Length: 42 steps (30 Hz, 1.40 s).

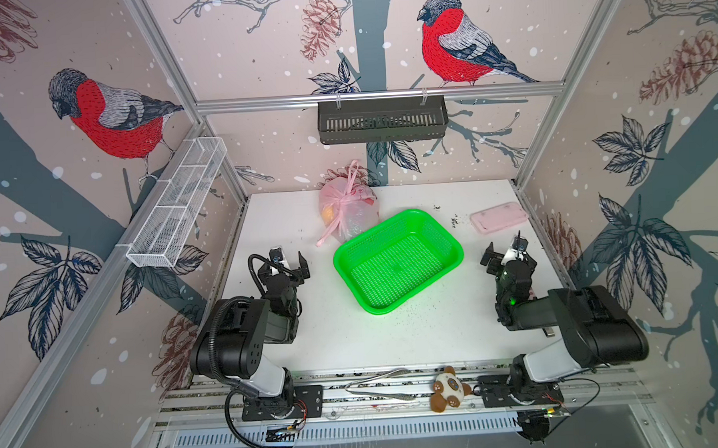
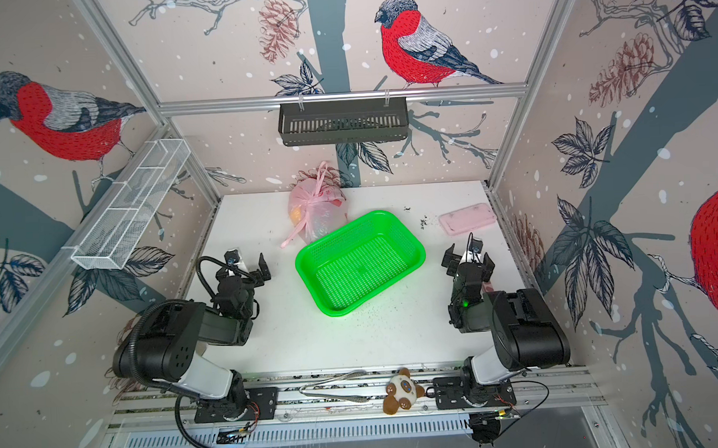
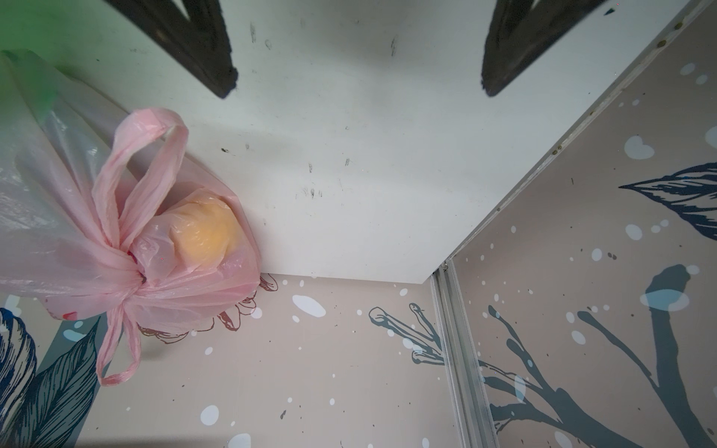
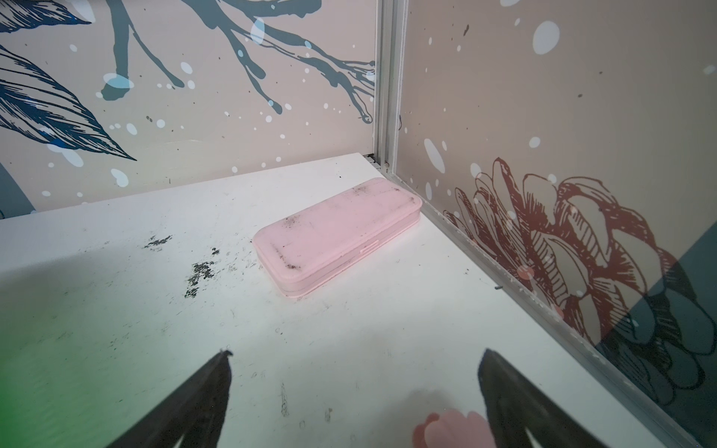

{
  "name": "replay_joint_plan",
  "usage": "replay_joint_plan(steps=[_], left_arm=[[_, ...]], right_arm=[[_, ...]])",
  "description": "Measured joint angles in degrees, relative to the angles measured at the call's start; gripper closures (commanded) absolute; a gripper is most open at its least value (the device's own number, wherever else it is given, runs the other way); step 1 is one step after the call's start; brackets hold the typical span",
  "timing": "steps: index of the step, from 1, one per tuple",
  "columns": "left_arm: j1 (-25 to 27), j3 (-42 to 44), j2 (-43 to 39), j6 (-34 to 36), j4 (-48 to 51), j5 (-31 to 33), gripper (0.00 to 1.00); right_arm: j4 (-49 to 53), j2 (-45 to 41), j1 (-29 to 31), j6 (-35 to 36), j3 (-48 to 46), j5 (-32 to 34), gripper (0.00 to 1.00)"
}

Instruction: Untie the knot of the plastic bag and take out the fruit

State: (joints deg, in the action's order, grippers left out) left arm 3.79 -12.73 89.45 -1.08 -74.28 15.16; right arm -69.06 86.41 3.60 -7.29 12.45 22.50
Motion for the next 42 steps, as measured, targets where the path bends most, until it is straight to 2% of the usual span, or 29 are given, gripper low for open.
replay_joint_plan(steps=[4, 9, 12, 16, 22, 25, 29, 33, 37, 42], left_arm=[[0.0, 0.0, -1.0, 0.0, 0.6, 0.3, 0.02], [0.0, -3.2, -10.8, -0.5, 9.4, 3.3, 0.02], [0.0, -7.5, -17.7, -2.7, 16.9, 4.8, 0.02], [0.0, -13.8, -23.7, -9.3, 28.8, 7.3, 0.02], [-0.2, -22.5, -25.9, -15.6, 44.3, 3.0, 0.02], [-0.2, -25.2, -26.2, -17.2, 50.8, -1.2, 0.02], [-0.2, -28.2, -26.6, -18.5, 57.7, -5.4, 0.02], [-0.1, -30.1, -26.9, -19.1, 61.7, -8.0, 0.02], [0.2, -32.5, -27.0, -19.9, 65.9, -10.3, 0.02], [1.2, -35.6, -27.0, -19.9, 69.9, -11.1, 0.02]], right_arm=[[0.8, -1.7, 0.0, 0.1, 0.2, 0.0, 0.01], [18.3, -9.5, -0.3, -0.6, 11.8, -0.6, 0.01], [29.0, -14.6, -0.6, -4.2, 14.3, -0.7, 0.01], [43.1, -22.4, -1.3, -12.0, 18.5, -2.4, 0.01], [61.3, -29.4, 0.2, -22.1, 22.9, -9.6, 0.01], [69.9, -32.0, 4.2, -26.5, 24.5, -11.1, 0.01], [77.8, -35.3, 15.1, -33.9, 25.7, -10.6, 0.0], [82.1, -35.6, 25.2, -42.9, 25.4, -7.6, 0.07], [83.6, -31.2, 33.0, -51.5, 25.1, -4.6, 0.1], [83.3, -22.5, 36.2, -58.1, 25.7, -3.9, 0.16]])
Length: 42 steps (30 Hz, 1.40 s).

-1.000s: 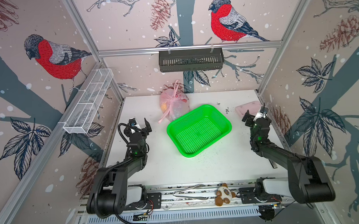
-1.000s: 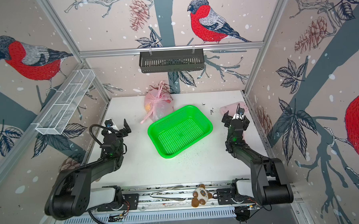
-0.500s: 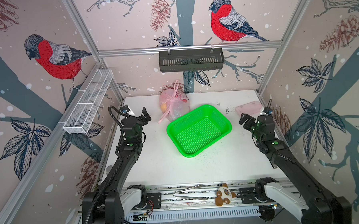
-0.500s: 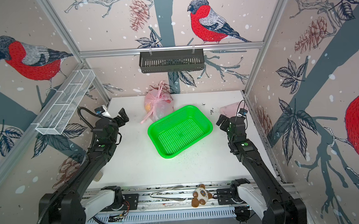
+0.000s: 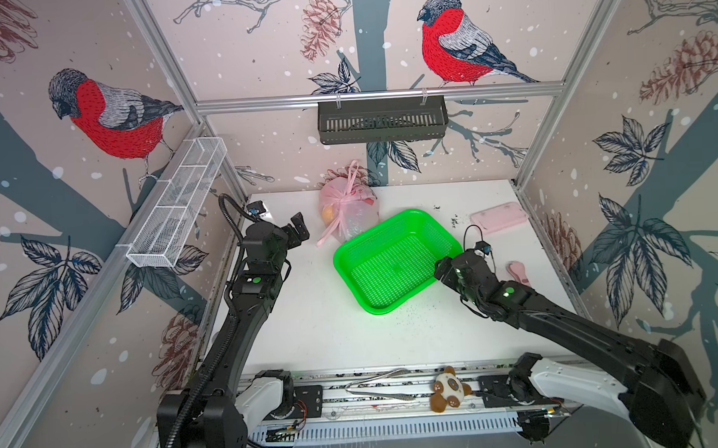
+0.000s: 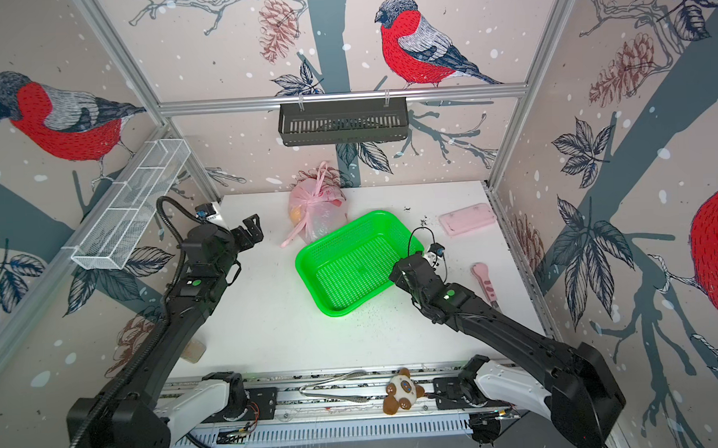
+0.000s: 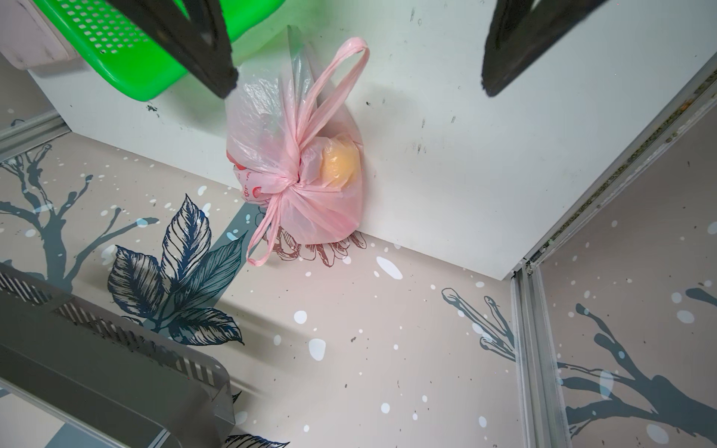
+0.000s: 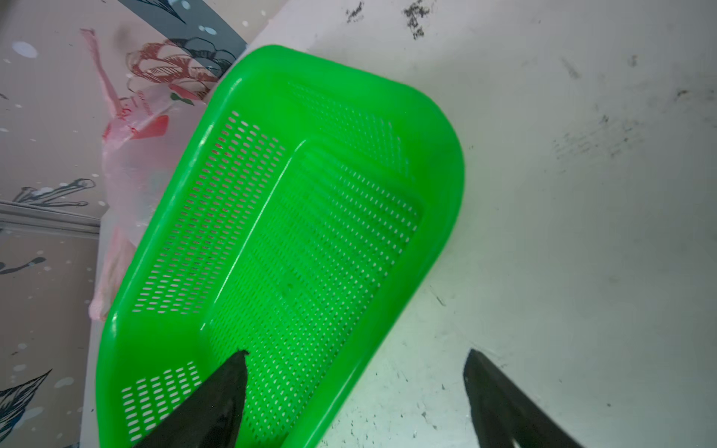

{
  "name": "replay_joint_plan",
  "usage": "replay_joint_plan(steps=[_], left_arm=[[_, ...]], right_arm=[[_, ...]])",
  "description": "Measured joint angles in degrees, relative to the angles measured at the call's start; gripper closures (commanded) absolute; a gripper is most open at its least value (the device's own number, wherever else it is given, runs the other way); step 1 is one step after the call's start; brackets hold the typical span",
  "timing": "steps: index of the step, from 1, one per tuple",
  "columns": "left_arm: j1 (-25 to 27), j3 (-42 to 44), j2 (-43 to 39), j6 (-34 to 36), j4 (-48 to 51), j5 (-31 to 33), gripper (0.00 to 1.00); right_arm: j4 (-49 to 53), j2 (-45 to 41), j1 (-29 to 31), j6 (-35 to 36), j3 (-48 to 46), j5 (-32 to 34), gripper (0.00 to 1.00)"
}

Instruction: Untie the knot of the plastic bag and take out the fruit

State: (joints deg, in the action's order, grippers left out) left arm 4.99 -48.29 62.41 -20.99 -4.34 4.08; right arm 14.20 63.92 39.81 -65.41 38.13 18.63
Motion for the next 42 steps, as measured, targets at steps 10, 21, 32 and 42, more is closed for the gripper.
replay_joint_plan(steps=[10, 21, 32, 42], left_arm=[[0.5, 1.6, -2.0, 0.4, 2.0, 1.0, 0.02], [0.6, 2.2, -2.1, 0.5, 2.0, 2.1, 0.02], [0.7, 2.5, -2.2, 0.5, 2.0, 2.0, 0.02], [0.7, 2.5, -2.6, 0.5, 2.0, 1.9, 0.02]], right_arm=[[-5.3, 15.4, 0.9, -3.5, 5.4, -3.9, 0.27], [-7.4, 22.9, 1.9, -3.6, 8.3, -7.7, 0.44], [-4.6, 21.3, 1.0, -3.6, 8.6, -7.2, 0.73], [0.8, 15.8, -7.6, 4.2, 8.5, -7.6, 0.94]])
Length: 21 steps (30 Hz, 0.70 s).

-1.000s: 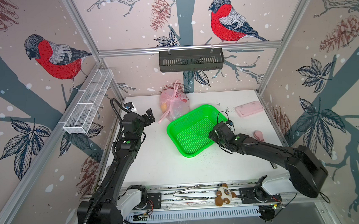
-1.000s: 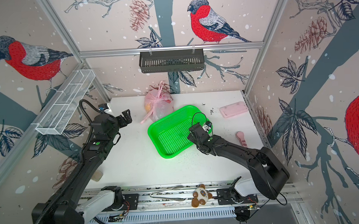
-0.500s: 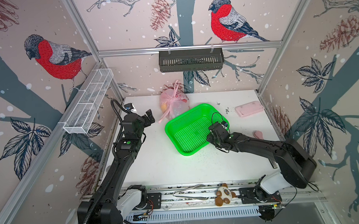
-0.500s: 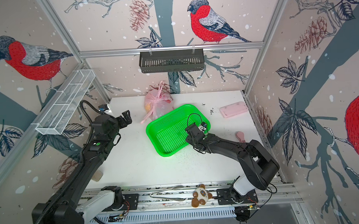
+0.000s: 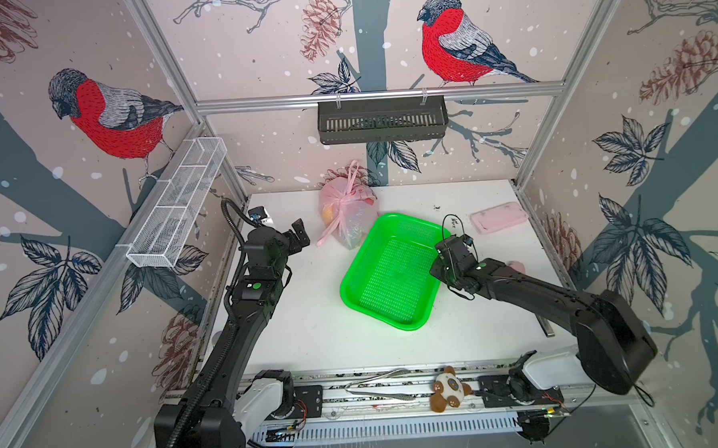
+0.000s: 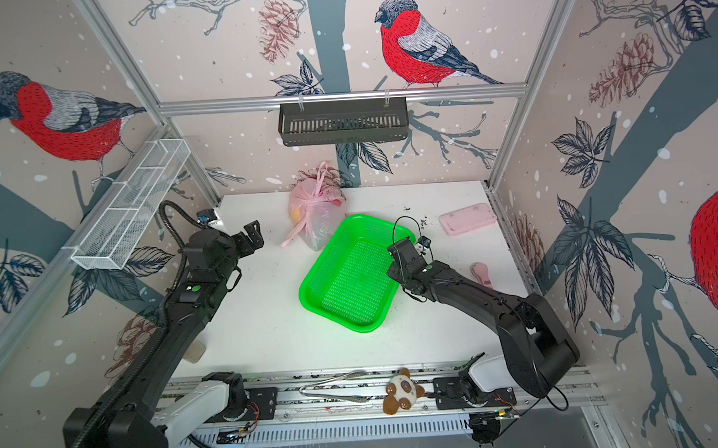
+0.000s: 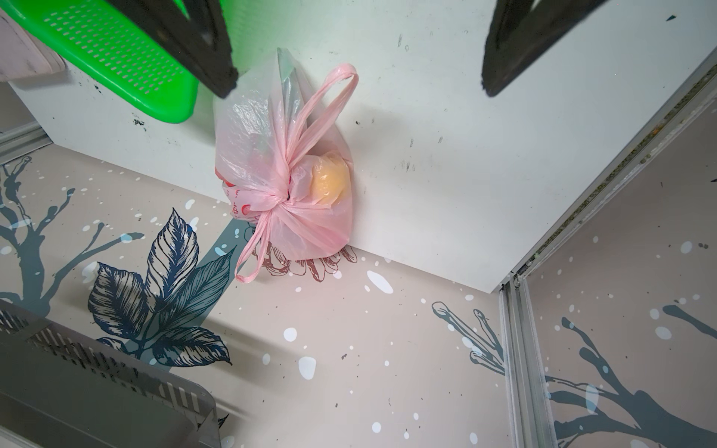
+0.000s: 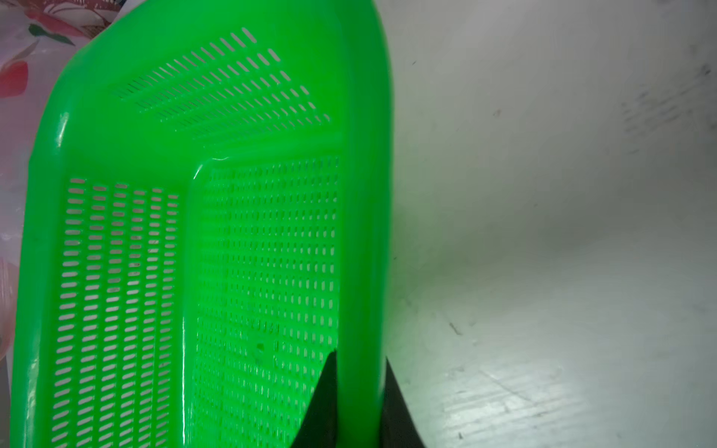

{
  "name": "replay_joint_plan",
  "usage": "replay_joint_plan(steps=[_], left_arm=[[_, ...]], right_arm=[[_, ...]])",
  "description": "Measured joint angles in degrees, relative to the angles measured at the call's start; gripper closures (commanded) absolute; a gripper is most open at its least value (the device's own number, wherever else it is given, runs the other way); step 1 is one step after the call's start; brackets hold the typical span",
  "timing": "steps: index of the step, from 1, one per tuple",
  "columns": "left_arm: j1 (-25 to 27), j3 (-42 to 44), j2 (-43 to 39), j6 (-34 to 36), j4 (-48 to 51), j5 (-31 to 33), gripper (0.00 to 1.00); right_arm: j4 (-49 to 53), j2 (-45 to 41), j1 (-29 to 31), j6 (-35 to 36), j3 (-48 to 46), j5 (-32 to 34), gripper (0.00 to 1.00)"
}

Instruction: Untie the knot of the plastic bag and take out the fruit

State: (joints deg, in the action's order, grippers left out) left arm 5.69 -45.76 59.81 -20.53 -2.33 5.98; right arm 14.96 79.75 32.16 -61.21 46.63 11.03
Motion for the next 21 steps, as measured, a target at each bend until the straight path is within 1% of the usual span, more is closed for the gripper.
replay_joint_plan(steps=[5, 13, 16, 21], left_arm=[[0.3, 0.0, 0.0, 0.0, 0.0, -0.5, 0.02], [1.7, 0.0, 0.3, 0.0, 0.0, -1.5, 0.02], [2.1, 0.0, 0.3, -0.1, 0.2, -1.5, 0.02], [2.4, -0.3, 0.3, -0.4, 0.9, -1.6, 0.02]], right_arm=[[3.4, -0.1, -8.4, 9.0, 2.4, -1.8, 0.96], [8.4, 5.4, -19.0, 29.3, 8.7, -6.4, 0.98], [9.4, 8.0, -20.7, 36.2, 11.1, -7.3, 0.98], [9.9, 11.3, -20.9, 45.2, 13.1, -8.0, 0.98]])
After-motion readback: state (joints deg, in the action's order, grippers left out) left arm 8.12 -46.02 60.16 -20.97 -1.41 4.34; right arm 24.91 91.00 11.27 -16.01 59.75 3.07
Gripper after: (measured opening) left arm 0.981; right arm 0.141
